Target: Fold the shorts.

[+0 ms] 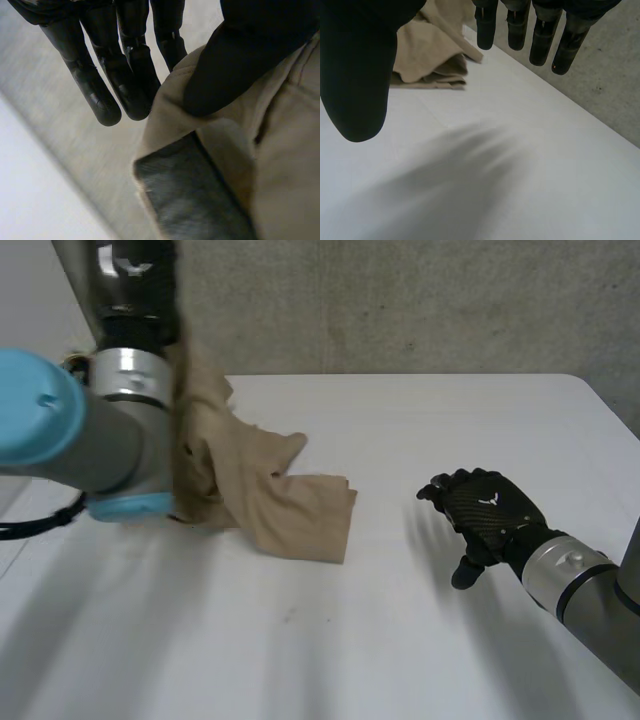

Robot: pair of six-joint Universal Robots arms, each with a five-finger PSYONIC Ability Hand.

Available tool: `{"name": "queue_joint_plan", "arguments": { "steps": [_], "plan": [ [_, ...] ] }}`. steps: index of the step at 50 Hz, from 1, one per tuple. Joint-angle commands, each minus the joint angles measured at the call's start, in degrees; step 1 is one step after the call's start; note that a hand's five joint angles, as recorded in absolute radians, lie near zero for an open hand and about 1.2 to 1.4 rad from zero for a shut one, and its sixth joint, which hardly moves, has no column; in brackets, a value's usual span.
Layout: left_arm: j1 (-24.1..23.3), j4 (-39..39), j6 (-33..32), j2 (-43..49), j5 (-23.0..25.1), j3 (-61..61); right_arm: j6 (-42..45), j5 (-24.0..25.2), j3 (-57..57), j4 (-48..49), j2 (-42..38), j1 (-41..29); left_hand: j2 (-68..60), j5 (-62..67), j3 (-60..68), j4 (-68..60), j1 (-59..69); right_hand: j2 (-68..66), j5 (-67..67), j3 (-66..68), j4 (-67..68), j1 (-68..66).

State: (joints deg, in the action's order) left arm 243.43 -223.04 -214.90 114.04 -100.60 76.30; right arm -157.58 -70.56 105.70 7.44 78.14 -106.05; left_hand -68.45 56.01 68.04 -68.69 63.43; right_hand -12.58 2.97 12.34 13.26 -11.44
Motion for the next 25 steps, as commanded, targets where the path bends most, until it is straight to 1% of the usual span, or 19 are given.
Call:
{"name": "queue_joint_plan", "arguments": {
  "steps": [1,2,3,4,5,6,7,8,9,12,15,19,20,23,25],
  "plan": [
    [-14.5,0.0,0.1,8.0,8.0,0.2,-0.4,-1.7,0.0,0.5,0.5,2.4,-11.6,14.0,12.0,-11.3,16.6,2.6,-3.0,-2.3,-3.3,1.4],
    [-18.0,0.1,0.2,10.0,9.3,0.3,-0.5,-2.0,0.0,0.5,0.7,2.8,-11.6,14.0,12.0,-11.3,16.6,2.6,-3.0,-2.3,-3.3,1.4],
    [-19.3,0.2,0.2,10.8,9.9,0.5,-0.6,-2.3,0.0,0.5,0.7,3.1,-11.6,14.0,12.0,-11.3,16.6,2.6,-3.0,-2.3,-3.3,1.4],
    [-20.6,0.3,0.2,11.5,10.3,0.9,-0.7,-2.7,-0.1,0.5,0.8,3.3,-4.4,6.8,4.8,-4.2,9.4,2.6,-3.0,-2.3,-3.3,1.4],
    [-22.9,0.4,0.3,12.5,11.3,1.7,-0.8,-3.2,-0.2,0.5,0.9,3.7,20.0,-17.5,-19.6,20.2,-15.0,2.6,-3.0,-2.3,-3.3,1.4],
    [-23.8,0.4,0.3,12.8,11.8,2.1,-0.8,-3.4,-0.2,0.6,0.9,3.8,33.7,-31.3,-33.3,33.9,-28.7,2.6,-3.0,-2.3,-3.3,1.4],
    [-24.5,0.4,0.3,12.8,12.4,2.4,-0.8,-3.7,-0.3,0.6,0.9,4.0,44.2,-41.7,-43.8,44.4,-39.1,2.6,-3.0,-2.3,-3.3,1.4],
    [-24.9,0.3,0.3,12.8,12.9,2.9,-0.8,-4.0,-0.3,0.6,1.0,4.1,49.1,-46.7,-48.7,49.3,-44.1,2.6,-3.0,-2.3,-3.3,1.4],
    [-25.6,0.2,0.4,12.7,13.4,3.1,-0.8,-4.4,-0.4,0.6,1.0,4.4,51.6,-49.2,-51.2,51.9,-46.6,2.6,-3.0,-2.3,-3.3,1.4],
    [-25.6,0.2,0.4,12.2,13.0,3.2,-0.8,-4.8,-0.7,0.5,1.0,5.2,57.4,-54.9,-57.0,57.6,-52.4,2.6,-3.0,-2.3,-3.3,1.4],
    [-25.0,0.5,0.2,10.5,12.3,3.7,-0.8,-4.7,-0.8,0.4,1.0,5.2,57.4,-55.0,-57.0,57.6,-52.4,2.6,-3.0,-2.3,-3.3,1.4],
    [-20.8,3.0,0.2,5.6,10.5,6.8,-0.6,-3.9,-0.9,0.2,1.1,5.1,57.1,-54.6,-56.7,57.3,-52.0,2.6,-3.0,-2.3,-3.3,1.4],
    [-18.8,4.4,0.4,3.1,9.7,8.3,-0.5,-3.6,-0.9,0.0,1.2,5.1,57.1,-54.6,-56.7,57.3,-52.0,2.6,-3.0,-2.3,-3.3,1.4],
    [-16.4,7.6,1.0,-1.4,8.7,11.8,-0.3,-3.5,-1.2,-0.2,1.2,4.9,57.1,-54.6,-56.7,57.3,-52.0,2.6,-3.0,-2.3,-3.3,1.4],
    [-15.6,9.2,1.9,-3.8,8.3,13.9,-0.1,-3.3,-1.5,-0.3,1.2,4.3,57.1,-54.6,-56.7,57.3,-52.0,2.6,-3.0,-2.3,-3.3,1.4]
  ]
}}
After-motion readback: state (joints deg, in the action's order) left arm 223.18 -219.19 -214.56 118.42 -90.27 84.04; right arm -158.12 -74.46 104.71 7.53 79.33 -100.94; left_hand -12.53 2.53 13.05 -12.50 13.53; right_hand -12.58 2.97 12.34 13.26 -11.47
